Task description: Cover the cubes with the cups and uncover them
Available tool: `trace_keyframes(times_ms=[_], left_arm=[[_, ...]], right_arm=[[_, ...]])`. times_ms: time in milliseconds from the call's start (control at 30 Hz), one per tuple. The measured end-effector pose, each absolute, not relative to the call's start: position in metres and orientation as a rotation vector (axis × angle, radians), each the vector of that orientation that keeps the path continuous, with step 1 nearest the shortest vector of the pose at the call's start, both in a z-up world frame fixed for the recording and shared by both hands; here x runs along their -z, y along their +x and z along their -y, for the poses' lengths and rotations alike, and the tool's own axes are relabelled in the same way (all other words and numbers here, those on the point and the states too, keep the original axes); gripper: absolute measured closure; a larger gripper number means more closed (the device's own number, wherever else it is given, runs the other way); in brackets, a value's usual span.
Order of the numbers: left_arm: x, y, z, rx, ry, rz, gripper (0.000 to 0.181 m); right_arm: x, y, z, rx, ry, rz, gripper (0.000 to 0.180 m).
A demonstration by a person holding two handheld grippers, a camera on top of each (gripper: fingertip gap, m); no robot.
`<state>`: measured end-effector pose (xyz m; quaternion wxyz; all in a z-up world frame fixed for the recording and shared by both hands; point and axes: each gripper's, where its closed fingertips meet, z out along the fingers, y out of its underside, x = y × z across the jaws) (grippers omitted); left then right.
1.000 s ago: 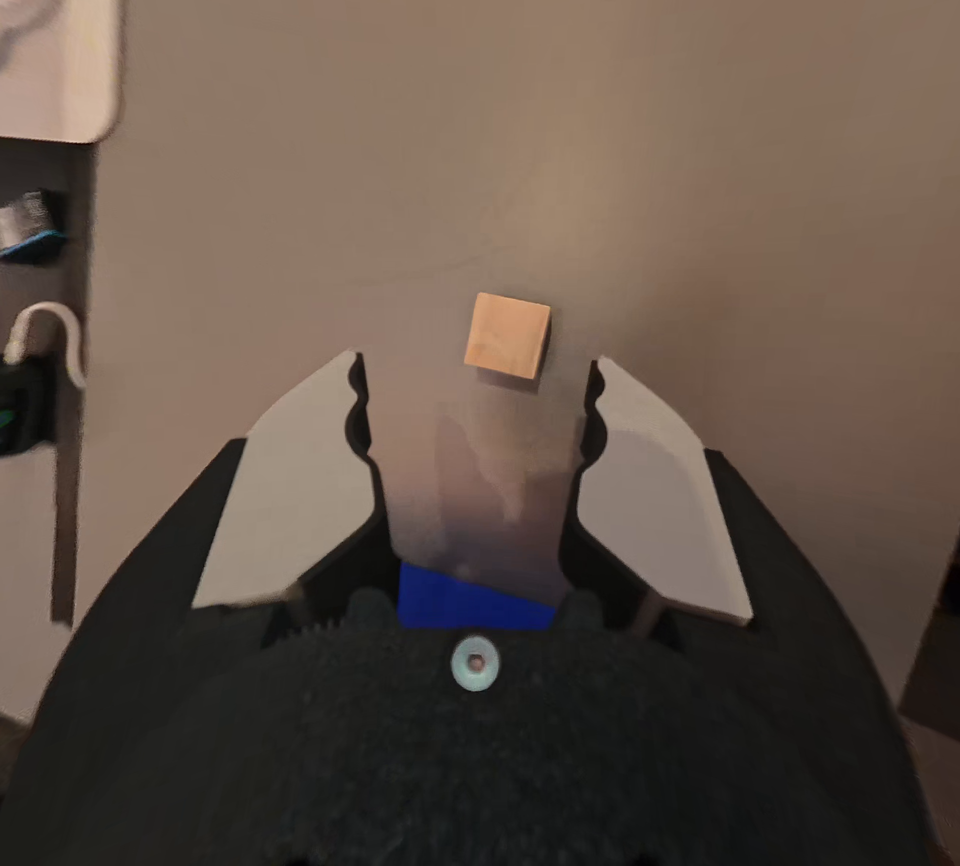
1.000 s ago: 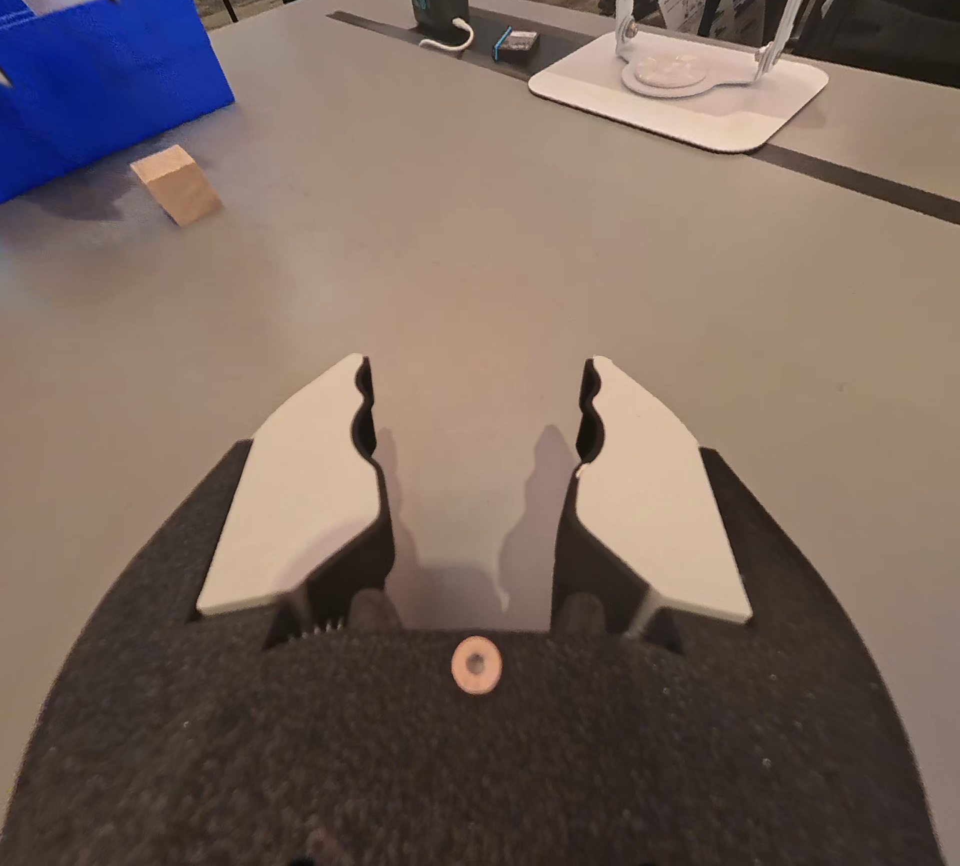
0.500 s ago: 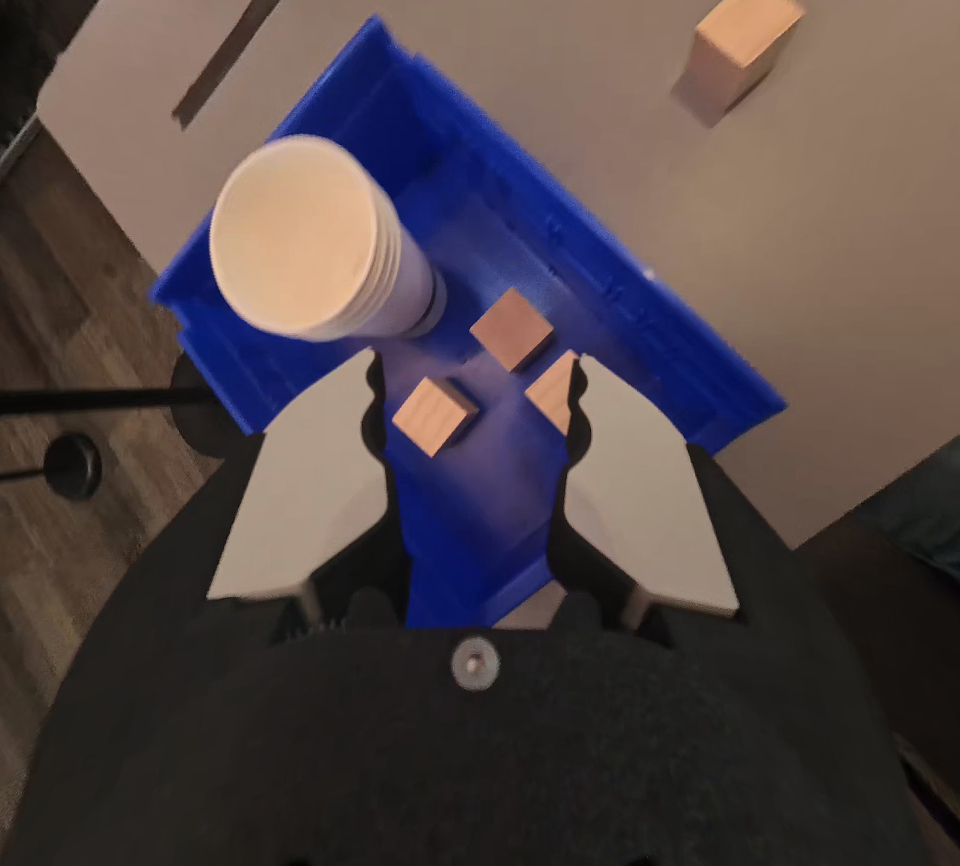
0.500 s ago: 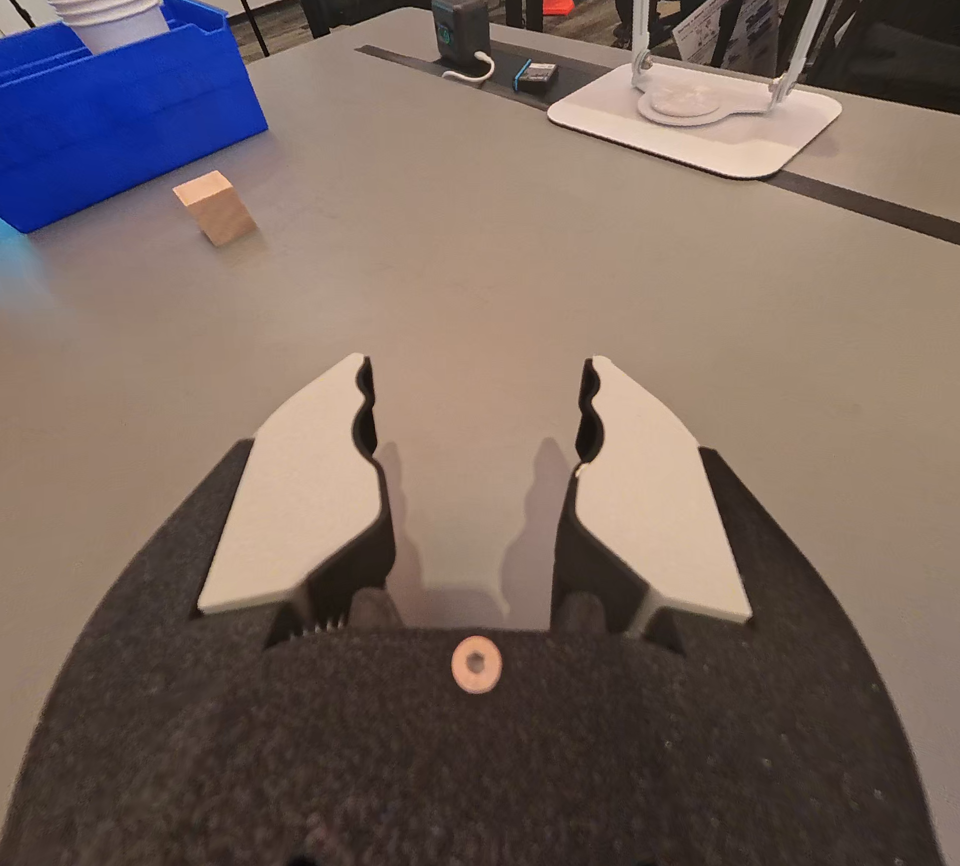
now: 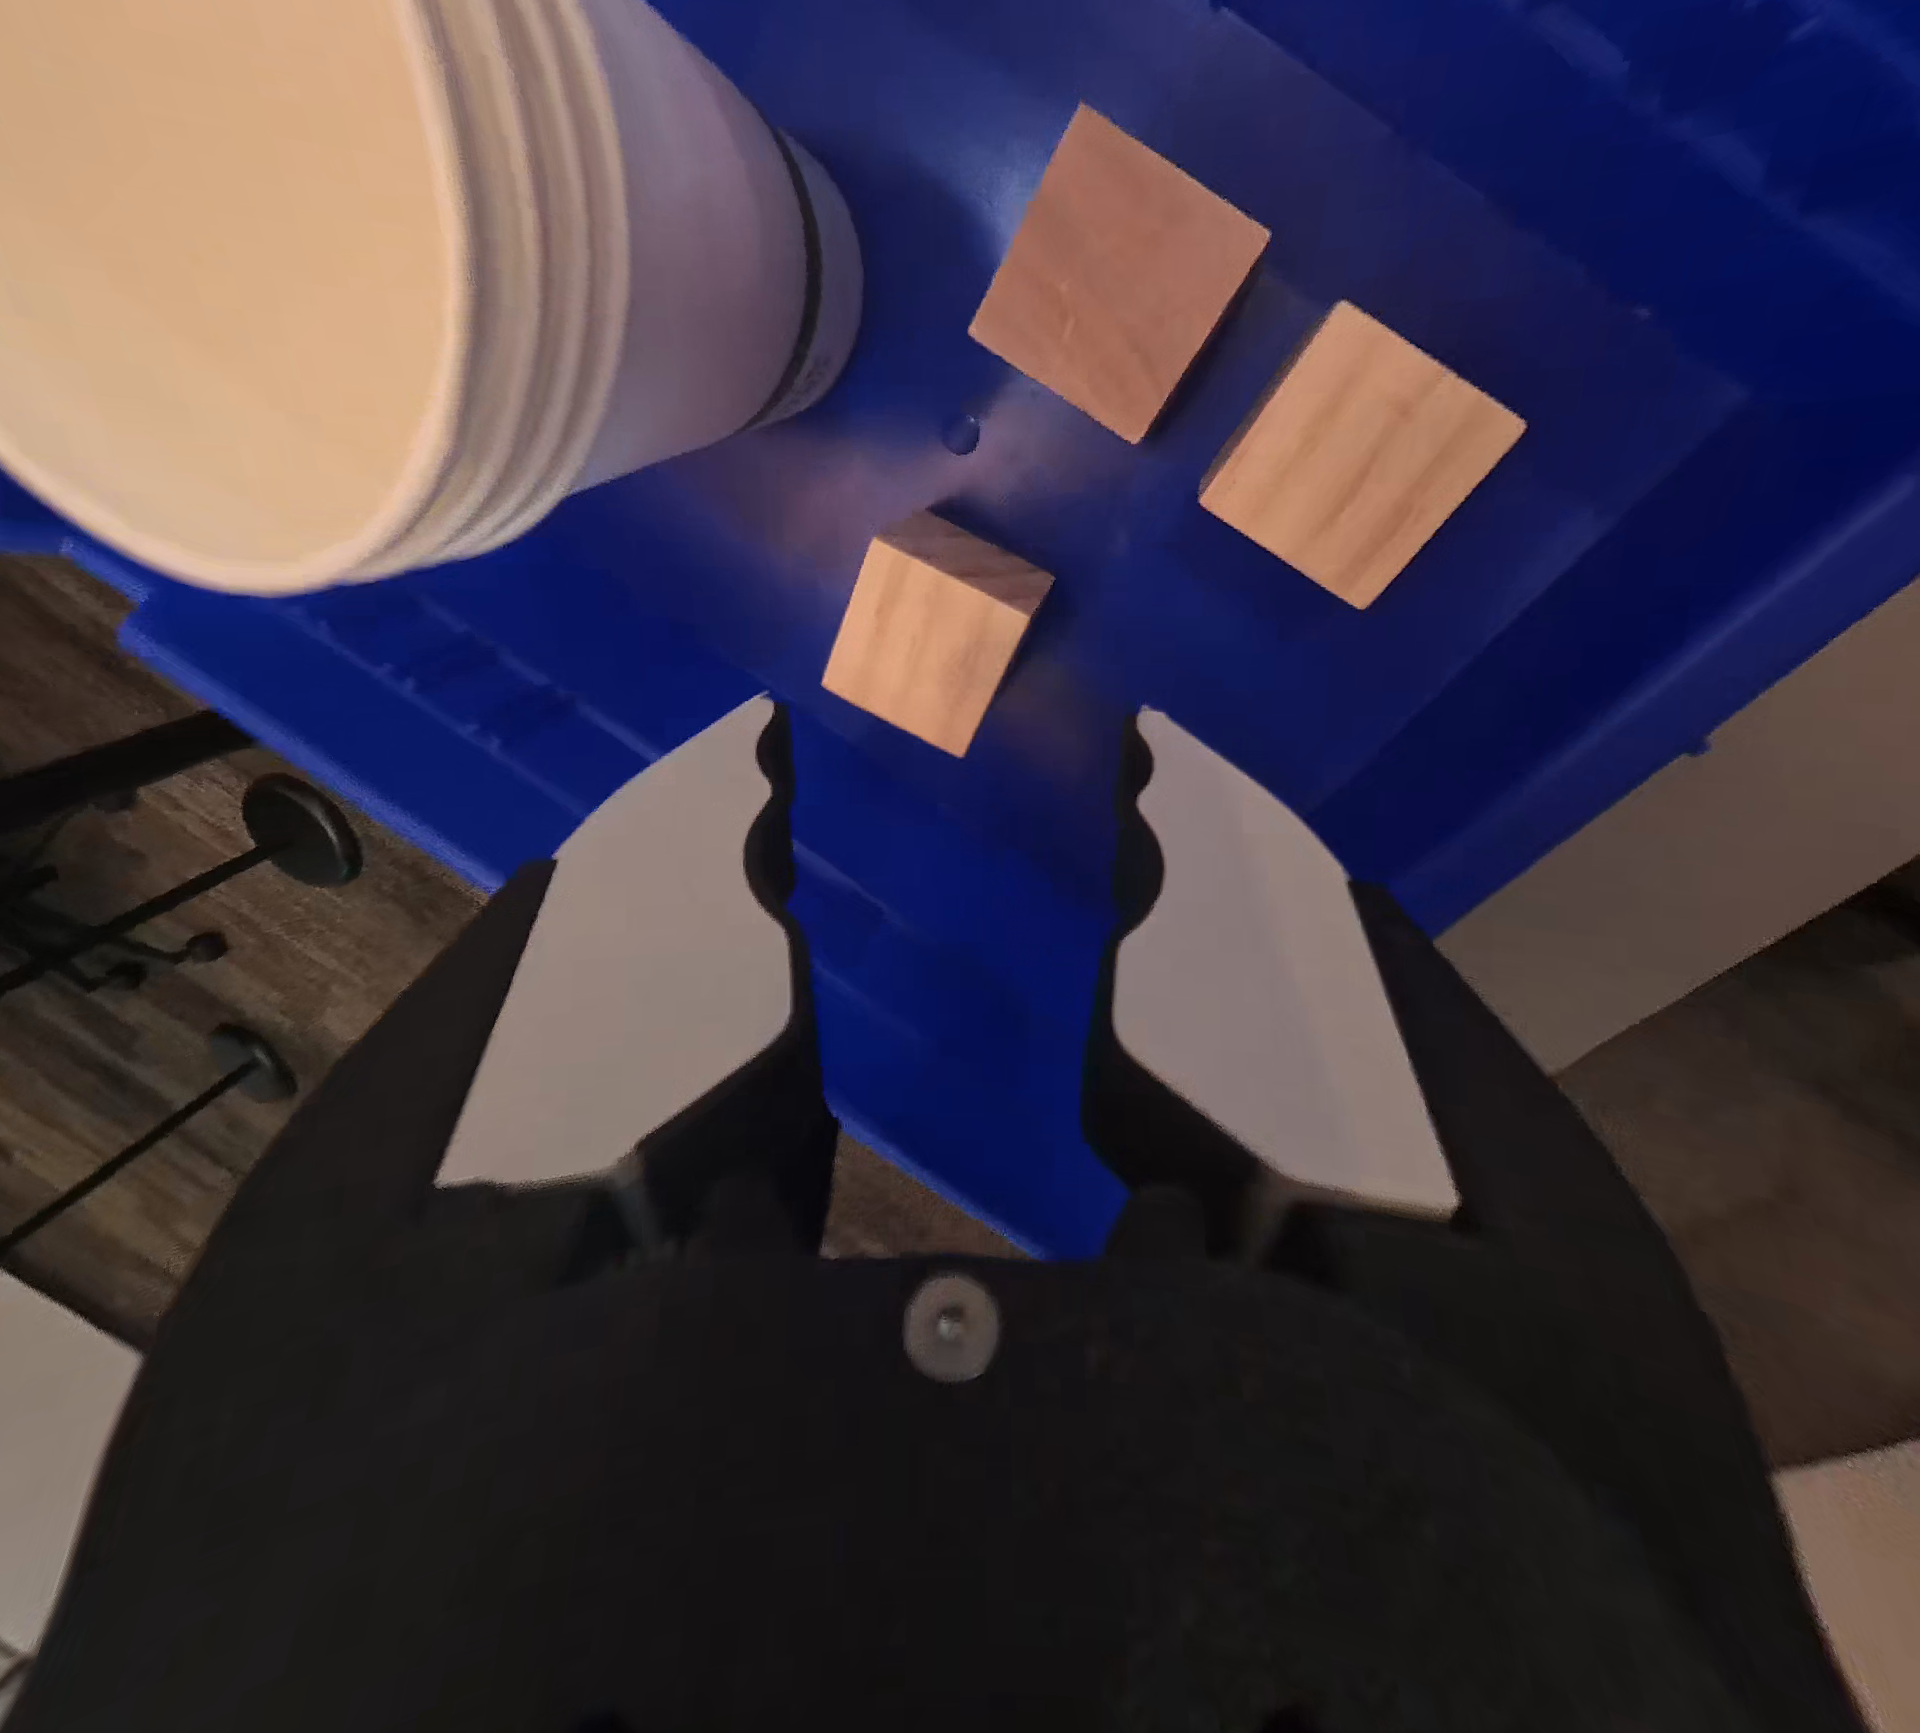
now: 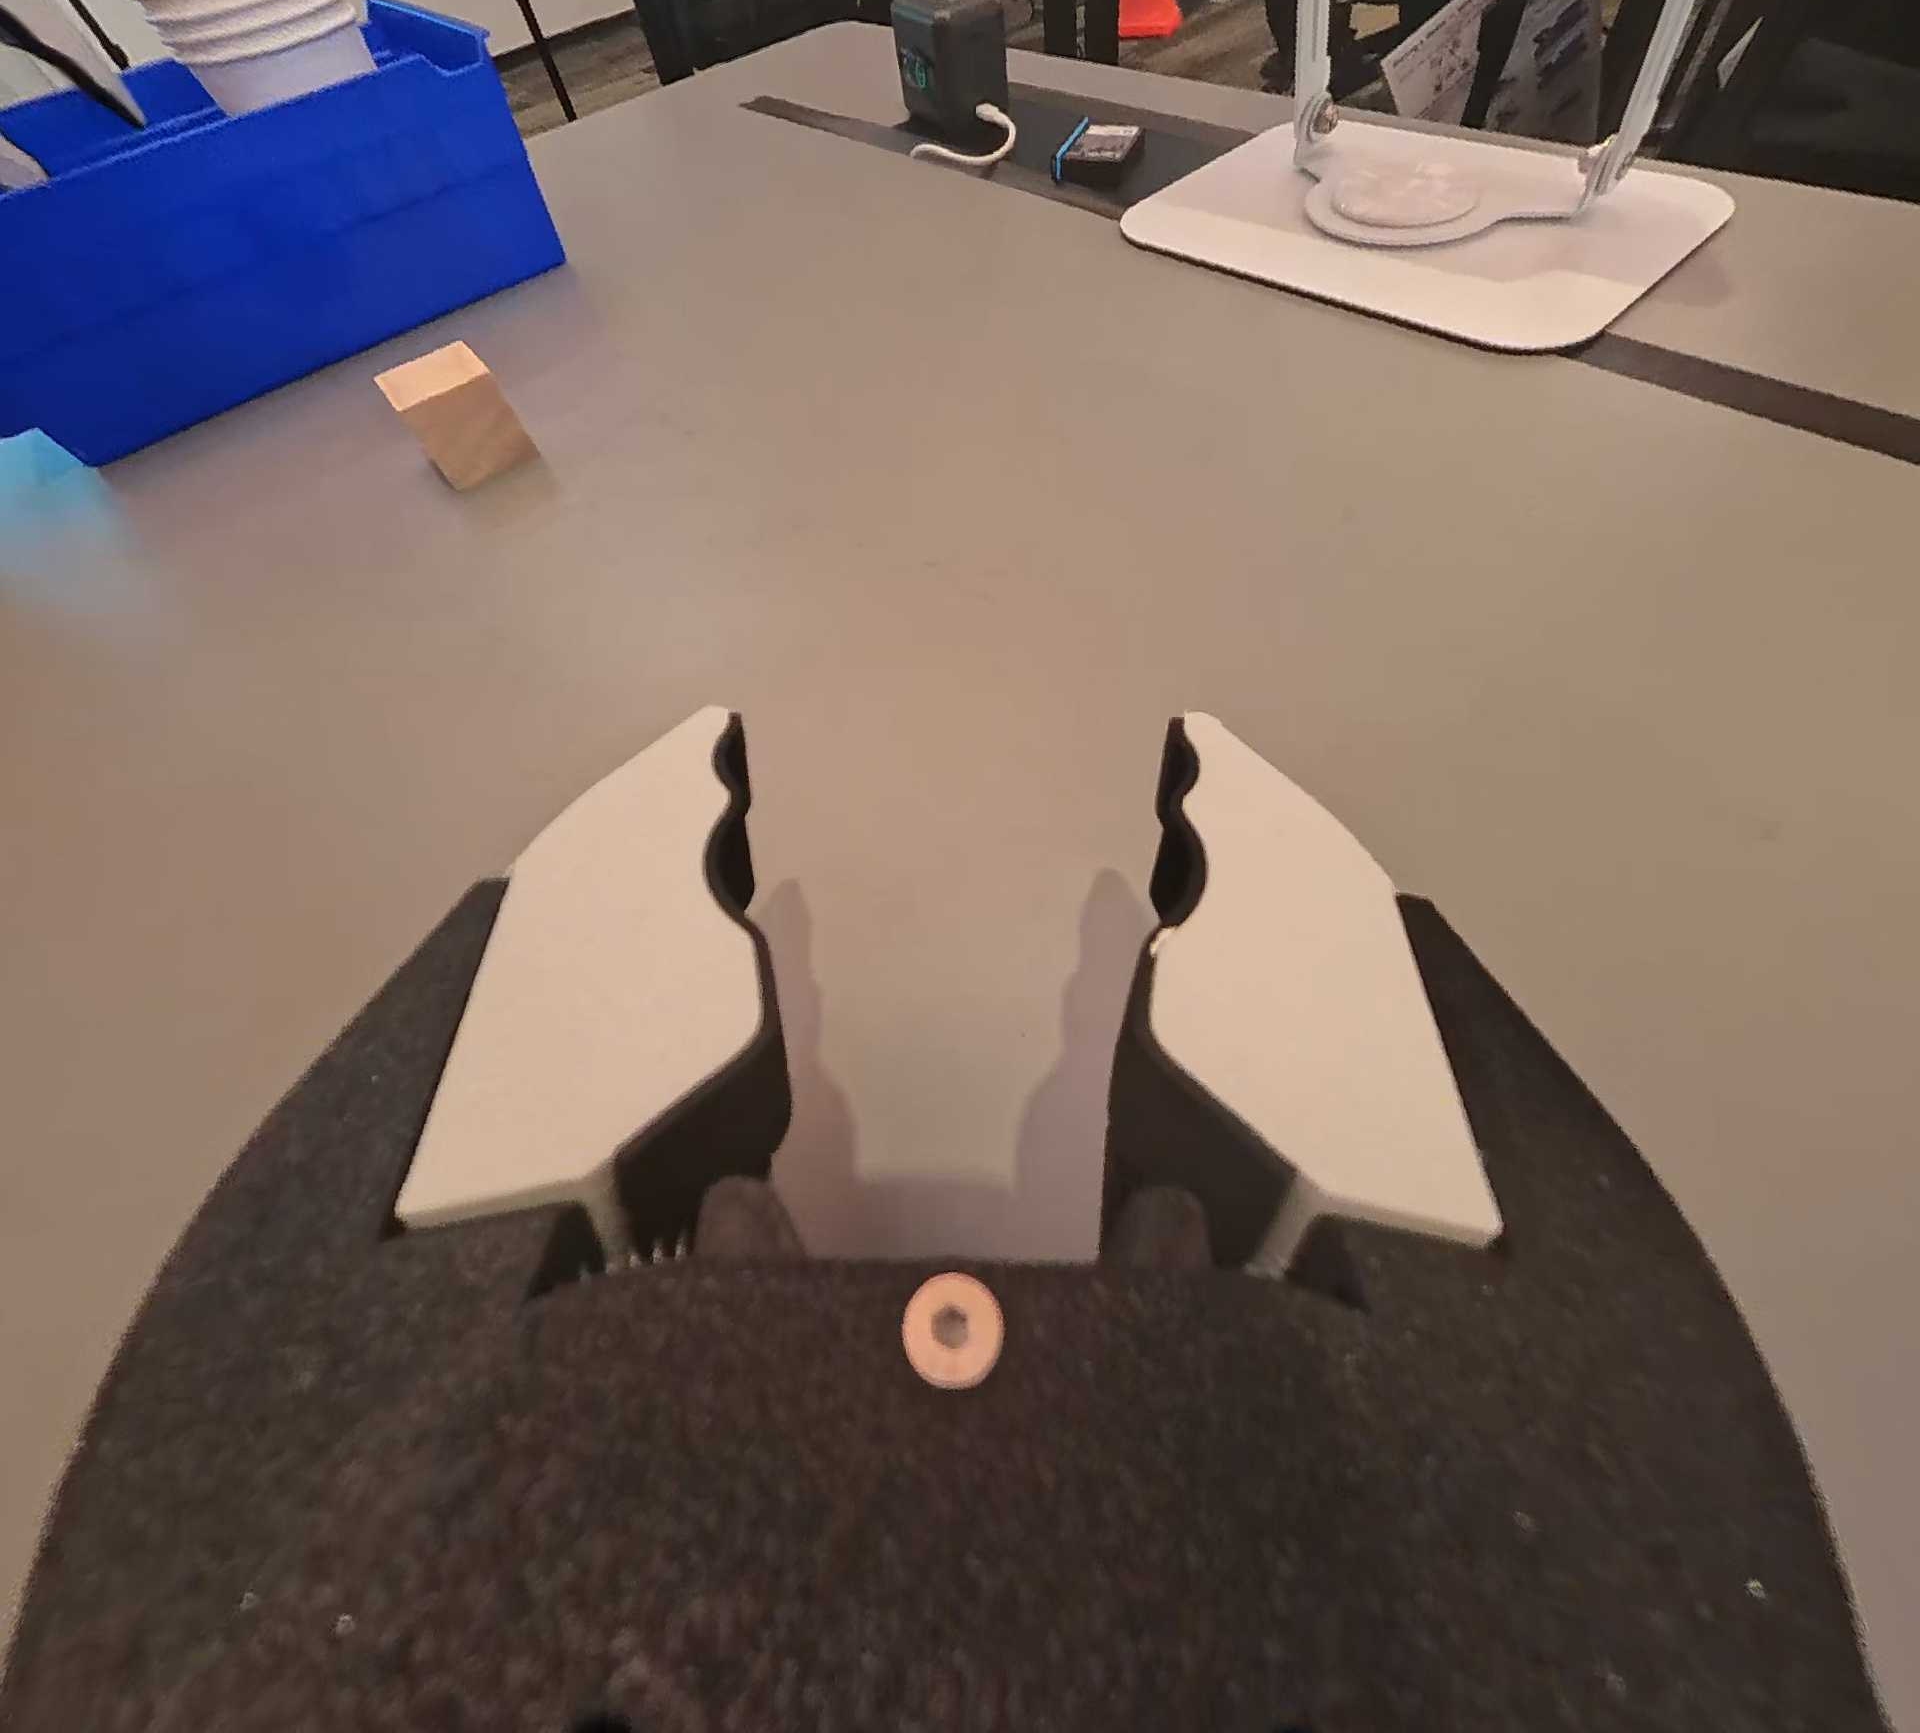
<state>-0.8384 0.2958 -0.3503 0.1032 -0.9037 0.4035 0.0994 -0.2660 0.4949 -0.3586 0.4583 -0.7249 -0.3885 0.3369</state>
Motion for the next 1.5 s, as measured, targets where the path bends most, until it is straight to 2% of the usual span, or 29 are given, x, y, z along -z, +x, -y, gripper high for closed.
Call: trace_keyframes(times_ms=[433, 733, 833, 900, 1033, 1167, 1300, 1500], left_arm=[[0.378, -0.846, -0.299, -0.176, -2.614, -1.489, 0.127], [0.391, -0.854, -0.303, -0.191, -2.637, -1.557, 0.116], [0.397, -0.857, -0.306, -0.227, -2.635, -1.564, 0.125], [0.403, -0.860, -0.308, -0.275, -2.631, -1.566, 0.137], [0.402, -0.859, -0.304, -0.286, -2.676, -1.551, 0.138], [0.380, -0.854, -0.298, -0.239, -2.746, -1.327, 0.138], [0.328, -0.838, -0.300, -0.225, -2.661, -1.095, 0.138], [0.262, -0.754, -0.323, -0.246, -2.472, -1.120, 0.138]], right_arm=[[0.360, -0.274, -0.487, -0.828, -1.739, 1.046, 0.104], [0.358, -0.277, -0.485, -0.842, -1.713, 1.050, 0.102], [0.360, -0.278, -0.485, -0.839, -1.721, 1.054, 0.102], [0.360, -0.279, -0.485, -0.834, -1.721, 1.054, 0.102], [0.357, -0.279, -0.485, -0.841, -1.706, 1.045, 0.103], [0.357, -0.279, -0.484, -0.841, -1.703, 1.043, 0.104], [0.355, -0.280, -0.482, -0.842, -1.696, 1.055, 0.104], [0.355, -0.279, -0.481, -0.866, -1.692, 1.058, 0.104]])
